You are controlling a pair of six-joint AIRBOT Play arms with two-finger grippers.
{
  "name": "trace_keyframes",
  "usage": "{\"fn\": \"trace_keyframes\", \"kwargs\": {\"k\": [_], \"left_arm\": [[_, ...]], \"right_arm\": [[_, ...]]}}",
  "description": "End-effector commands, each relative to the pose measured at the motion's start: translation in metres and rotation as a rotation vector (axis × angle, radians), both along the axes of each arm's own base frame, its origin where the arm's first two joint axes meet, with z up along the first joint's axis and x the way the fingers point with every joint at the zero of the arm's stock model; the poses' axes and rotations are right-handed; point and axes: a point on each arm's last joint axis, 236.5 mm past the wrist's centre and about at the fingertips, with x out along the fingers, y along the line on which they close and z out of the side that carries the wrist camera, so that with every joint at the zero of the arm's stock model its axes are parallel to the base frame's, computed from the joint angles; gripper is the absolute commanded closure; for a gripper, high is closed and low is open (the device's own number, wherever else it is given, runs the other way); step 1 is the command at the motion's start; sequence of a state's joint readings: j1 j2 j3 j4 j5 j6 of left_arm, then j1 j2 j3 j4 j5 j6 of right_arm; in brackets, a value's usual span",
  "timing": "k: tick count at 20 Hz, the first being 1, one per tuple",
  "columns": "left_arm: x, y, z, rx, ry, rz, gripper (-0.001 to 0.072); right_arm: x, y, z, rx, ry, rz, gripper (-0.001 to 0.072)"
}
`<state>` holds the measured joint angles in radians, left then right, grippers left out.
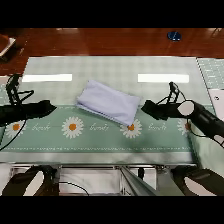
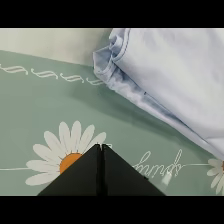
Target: Fold the shirts.
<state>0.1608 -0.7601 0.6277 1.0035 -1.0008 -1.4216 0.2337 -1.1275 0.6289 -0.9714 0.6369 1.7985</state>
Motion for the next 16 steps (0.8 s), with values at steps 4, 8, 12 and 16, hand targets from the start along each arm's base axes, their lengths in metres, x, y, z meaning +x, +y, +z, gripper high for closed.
{"fn": "trace_keyframes", "kwargs": {"k": [4,8,12,16], "left_arm": [[0.0,-0.001,-0.002,-0.01,0.002,0.006,0.0685],[0.004,0.001,0.0,-0.005,-0.015,0.017,0.0685],[0.004,0.001,0.0,-0.005,-0.015,0.018,0.0685],[0.004,0.001,0.0,-0.005,-0.016,0.018,0.0685]], "right_arm": [[-0.003,0.042,-0.033,0.166,0.104,0.074,0.0302],[0.012,0.06,-0.042,0.194,0.157,0.147,0.0307],[0.033,0.097,-0.018,0.322,0.095,0.299,0.0696],[0.063,0.096,0.058,0.215,-0.043,0.471,0.0697]]}}
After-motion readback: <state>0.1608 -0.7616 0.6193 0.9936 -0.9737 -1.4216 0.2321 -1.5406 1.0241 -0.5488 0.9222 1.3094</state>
